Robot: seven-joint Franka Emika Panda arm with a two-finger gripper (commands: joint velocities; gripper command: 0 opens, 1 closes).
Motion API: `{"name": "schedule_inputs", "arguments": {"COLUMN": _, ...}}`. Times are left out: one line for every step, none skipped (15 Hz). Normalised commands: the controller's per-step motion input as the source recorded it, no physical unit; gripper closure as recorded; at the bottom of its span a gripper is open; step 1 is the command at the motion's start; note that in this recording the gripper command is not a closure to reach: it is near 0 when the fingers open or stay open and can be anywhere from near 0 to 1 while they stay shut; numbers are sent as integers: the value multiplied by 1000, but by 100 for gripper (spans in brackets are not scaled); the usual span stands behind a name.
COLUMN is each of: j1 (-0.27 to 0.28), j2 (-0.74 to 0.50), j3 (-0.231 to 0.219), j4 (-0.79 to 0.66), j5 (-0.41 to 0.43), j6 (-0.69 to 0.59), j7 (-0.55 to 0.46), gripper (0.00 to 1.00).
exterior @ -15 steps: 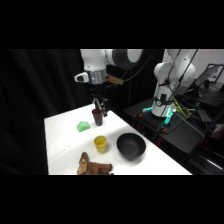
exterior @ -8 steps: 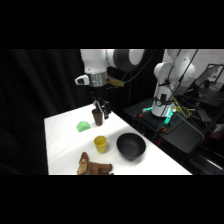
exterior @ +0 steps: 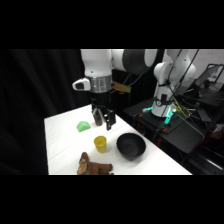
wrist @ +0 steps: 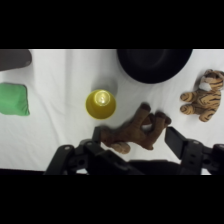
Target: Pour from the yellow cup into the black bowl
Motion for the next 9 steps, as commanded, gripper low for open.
{"name": "schedule_inputs", "arguments": {"j1": -7, "j2": 208, "j3": 21, "j4": 143, "j5": 178, "j6": 224, "j7": -56, "gripper": 0}}
{"name": "schedule_inputs", "arguments": {"j1": -33, "j2": 209, "j3": 18, "j4": 113, "j5": 230, "j6": 234, "j7": -112, "gripper": 0}}
{"name": "schedule_inputs", "arguments": {"j1": -57, "j2": 191, "j3": 15, "j4": 73, "j5": 266, "j6": 258, "j7": -139, "gripper": 0}}
{"name": "schedule_inputs", "arguments": {"j1": -72, "j2": 163, "j3": 16, "j4": 35, "j5": 283, "j6": 259, "j7": -155, "gripper": 0}}
{"name": "schedule_inputs", "arguments": {"j1": -67, "j2": 126, "j3": 18, "j4": -12, "j5": 259, "j6": 255, "j7": -143, "gripper": 0}}
{"name": "schedule_inputs", "arguments": {"j1": -43, "j2": 81, "j3": 20, "j4": -99, "j5": 205, "j6": 313, "j7": -103, "gripper": 0}}
{"name": "schedule_inputs", "arguments": {"j1": -43, "j2": 53, "j3": 43, "j4": -132, "j5": 233, "j6": 311, "j7": -134, "gripper": 0}}
{"name": "schedule_inputs", "arguments": {"j1": -36, "j2": 56, "j3": 55, "j4": -151, "j5": 232, "j6": 342, "j7": -130, "gripper": 0}}
{"name": "schedule_inputs", "arguments": {"j1": -17, "j2": 63, "j3": 40, "j4": -149, "j5": 168, "j6": 366, "j7": -69, "gripper": 0}}
